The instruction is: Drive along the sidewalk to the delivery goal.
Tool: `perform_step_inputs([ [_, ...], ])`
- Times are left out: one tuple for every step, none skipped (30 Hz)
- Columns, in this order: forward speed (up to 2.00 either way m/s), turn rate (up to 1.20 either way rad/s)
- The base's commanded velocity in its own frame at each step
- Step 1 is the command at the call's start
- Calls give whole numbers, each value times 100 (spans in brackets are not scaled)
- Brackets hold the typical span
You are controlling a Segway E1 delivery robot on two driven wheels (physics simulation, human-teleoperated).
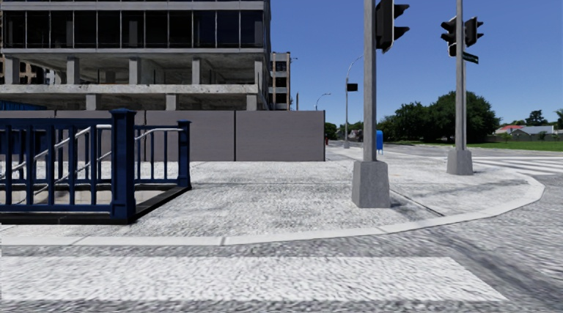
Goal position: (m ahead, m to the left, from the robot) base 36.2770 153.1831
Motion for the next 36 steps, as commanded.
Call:
perform_step_inputs([
  [200, 0],
  [200, 0],
  [200, 0],
  [200, 0],
  [200, 0],
  [200, 0],
  [200, 0],
  [200, 0],
  [200, 0],
  [200, 0],
  [200, 0],
  [200, 0],
  [200, 0],
  [200, 0],
  [200, 0],
  [200, 0],
  [200, 0],
  [200, 0],
  [200, 0],
  [185, 0],
  [185, 0],
  [158, 0],
  [151, 0],
  [148, 0],
  [148, 0],
  [146, 0],
  [146, 0],
  [145, 0],
  [145, 0],
  [145, 0],
  [145, 0],
  [145, 0],
  [145, 0],
  [145, 0],
  [145, 0],
  [145, 0],
])
